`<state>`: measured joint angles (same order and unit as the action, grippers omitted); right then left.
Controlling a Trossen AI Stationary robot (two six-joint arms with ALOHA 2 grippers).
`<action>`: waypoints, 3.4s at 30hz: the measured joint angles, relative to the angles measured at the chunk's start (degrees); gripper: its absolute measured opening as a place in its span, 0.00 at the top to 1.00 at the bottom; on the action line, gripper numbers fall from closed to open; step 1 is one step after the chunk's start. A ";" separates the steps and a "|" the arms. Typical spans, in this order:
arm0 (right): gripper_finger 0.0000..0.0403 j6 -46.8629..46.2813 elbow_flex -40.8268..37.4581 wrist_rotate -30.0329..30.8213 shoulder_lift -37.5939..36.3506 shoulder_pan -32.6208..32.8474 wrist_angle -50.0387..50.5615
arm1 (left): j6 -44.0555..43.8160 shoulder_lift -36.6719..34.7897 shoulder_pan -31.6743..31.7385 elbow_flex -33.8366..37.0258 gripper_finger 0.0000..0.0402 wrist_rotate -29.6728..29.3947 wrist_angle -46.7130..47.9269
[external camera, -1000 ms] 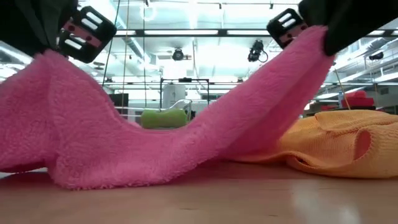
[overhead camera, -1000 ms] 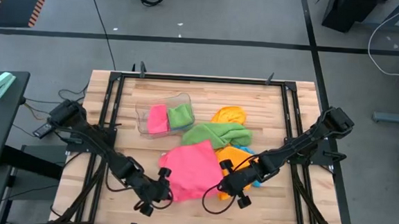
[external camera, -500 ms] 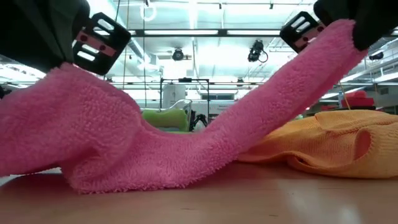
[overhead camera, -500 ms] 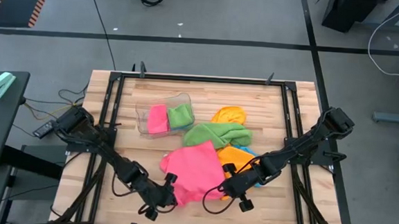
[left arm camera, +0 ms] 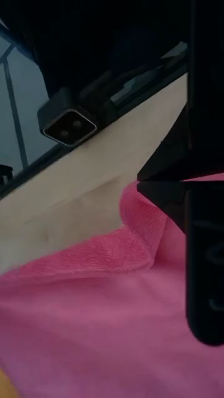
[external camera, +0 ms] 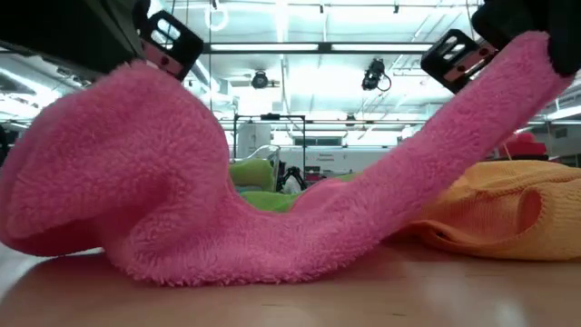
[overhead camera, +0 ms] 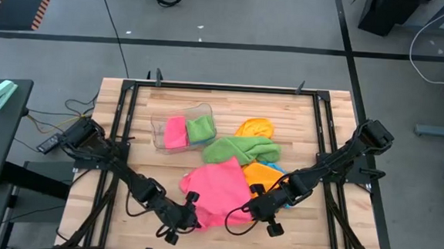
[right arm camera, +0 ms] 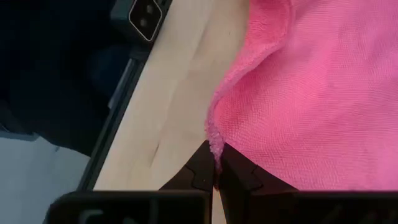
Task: Fold microfiber towels
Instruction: Fold the pink microfiber towel
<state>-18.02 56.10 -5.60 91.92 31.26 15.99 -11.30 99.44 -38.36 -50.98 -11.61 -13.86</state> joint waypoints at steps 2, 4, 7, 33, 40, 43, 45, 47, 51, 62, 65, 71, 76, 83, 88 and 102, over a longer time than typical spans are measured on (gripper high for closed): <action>0.94 1.14 0.00 1.52 0.00 -0.47 0.30 | 1.63 0.00 -0.62 0.00 0.99 -1.60 -0.33; 0.94 2.83 -0.30 2.13 0.00 -1.44 -0.60 | 2.93 0.00 -1.05 0.00 0.98 -3.64 -0.26; 0.94 4.29 -0.44 2.97 0.00 -3.33 -1.30 | 2.98 0.00 -1.07 0.00 0.97 -4.93 0.93; 0.94 12.67 0.06 3.24 0.28 -7.05 -3.31 | 2.81 -3.62 -2.78 0.00 0.96 -6.50 9.72; 0.94 12.18 0.74 11.04 0.20 -10.18 -0.86 | -3.33 -11.53 -2.10 -0.02 0.98 -14.00 23.89; 0.94 11.75 0.74 12.72 0.20 -12.13 0.27 | -6.54 -12.61 -1.45 -0.04 0.95 -15.81 29.71; 0.94 11.06 0.74 13.03 0.20 -13.45 0.28 | -9.22 -12.40 -0.64 -0.04 0.95 -15.80 32.73; 0.94 10.67 0.74 13.07 0.20 -14.71 0.30 | -11.00 -11.45 0.23 -0.04 0.96 -15.82 34.63; 0.94 10.94 0.58 13.10 0.20 -17.36 0.29 | -12.21 -9.75 1.59 -0.04 0.99 -17.01 36.76; 0.94 12.02 -4.42 11.84 0.18 -20.58 -4.66 | -14.60 -6.05 4.45 0.04 0.98 -17.19 38.63; 0.94 12.02 -6.20 10.90 0.31 -20.60 -5.75 | -14.63 -5.18 4.33 -0.01 0.99 -17.16 37.89; 0.94 14.28 -6.60 10.95 0.31 -22.34 -8.35 | -14.85 -5.94 4.41 -0.02 0.95 -18.43 38.12; 0.94 17.61 -6.60 10.93 0.33 -24.52 -10.77 | -15.39 -7.33 4.33 -0.02 0.98 -18.29 40.51; 0.94 20.40 -6.60 9.46 0.33 -28.11 -10.63 | -16.60 -7.72 4.34 -0.02 0.94 -18.17 42.73; 0.94 20.90 -6.60 5.65 1.57 -28.89 -10.26 | -16.60 -7.72 4.32 -0.02 0.97 -18.09 42.64; 0.73 19.21 -6.27 5.55 5.26 -29.45 -9.63 | -16.96 -7.72 4.41 -0.02 0.95 -16.18 43.79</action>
<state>1.19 49.82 -0.05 97.18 1.80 6.36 -28.26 91.72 -33.95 -51.00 -27.79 29.93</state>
